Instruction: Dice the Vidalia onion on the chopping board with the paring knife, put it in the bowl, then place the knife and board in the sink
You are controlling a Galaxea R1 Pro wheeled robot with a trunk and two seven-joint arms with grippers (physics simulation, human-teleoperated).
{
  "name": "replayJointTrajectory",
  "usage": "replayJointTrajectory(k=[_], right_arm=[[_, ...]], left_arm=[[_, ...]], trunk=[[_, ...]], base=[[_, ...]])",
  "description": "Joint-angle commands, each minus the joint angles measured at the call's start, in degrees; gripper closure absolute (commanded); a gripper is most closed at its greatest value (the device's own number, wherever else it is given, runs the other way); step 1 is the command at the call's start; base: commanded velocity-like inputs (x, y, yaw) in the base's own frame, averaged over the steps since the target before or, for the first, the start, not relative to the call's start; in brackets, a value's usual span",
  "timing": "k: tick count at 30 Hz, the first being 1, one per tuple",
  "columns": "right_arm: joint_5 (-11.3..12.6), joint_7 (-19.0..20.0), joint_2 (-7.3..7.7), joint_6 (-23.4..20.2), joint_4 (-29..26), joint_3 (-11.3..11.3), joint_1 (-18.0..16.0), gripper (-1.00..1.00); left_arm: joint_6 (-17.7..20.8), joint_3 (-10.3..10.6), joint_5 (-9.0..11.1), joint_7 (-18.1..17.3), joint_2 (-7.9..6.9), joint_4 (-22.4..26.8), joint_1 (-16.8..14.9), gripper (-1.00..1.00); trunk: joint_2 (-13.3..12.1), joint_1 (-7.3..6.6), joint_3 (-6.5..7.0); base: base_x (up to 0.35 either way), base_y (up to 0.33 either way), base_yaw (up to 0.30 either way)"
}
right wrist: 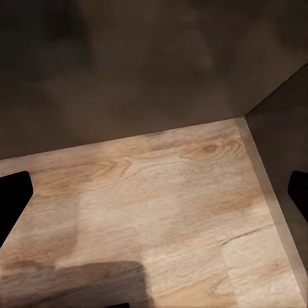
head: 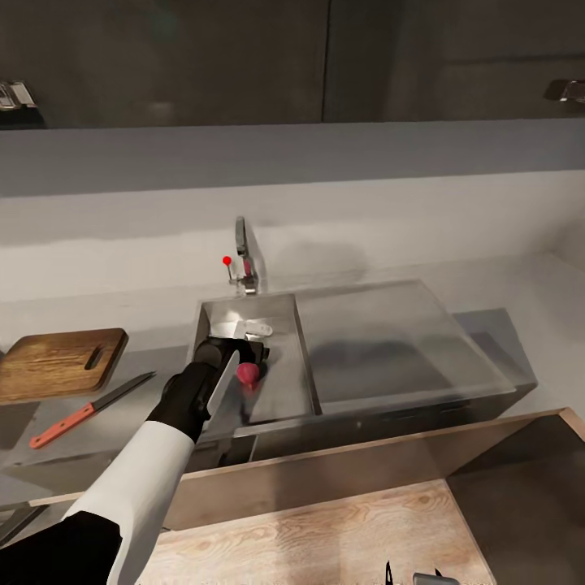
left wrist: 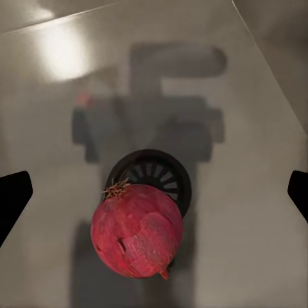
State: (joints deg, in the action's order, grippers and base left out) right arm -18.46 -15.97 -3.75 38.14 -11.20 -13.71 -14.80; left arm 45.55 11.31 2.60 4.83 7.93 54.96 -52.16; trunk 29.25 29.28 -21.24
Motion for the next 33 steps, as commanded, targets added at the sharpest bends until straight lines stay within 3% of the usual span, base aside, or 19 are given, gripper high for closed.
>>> replayJointTrajectory(k=[1,33], right_arm=[[-0.6,-0.4,-0.03,0.1,0.0,-0.3,0.0,-1.00],[-0.6,-0.4,-0.03,0.1,0.0,-0.3,0.0,-1.00]], left_arm=[[0.2,0.1,0.3,0.4,-0.01,0.0,0.0,-1.00],[0.2,0.1,0.2,0.4,-0.10,-0.7,0.0,-1.00]], trunk=[[0.1,0.02,-0.16],[0.1,0.02,-2.99]], base=[[0.000,0.000,0.000],[0.000,0.000,0.000]])
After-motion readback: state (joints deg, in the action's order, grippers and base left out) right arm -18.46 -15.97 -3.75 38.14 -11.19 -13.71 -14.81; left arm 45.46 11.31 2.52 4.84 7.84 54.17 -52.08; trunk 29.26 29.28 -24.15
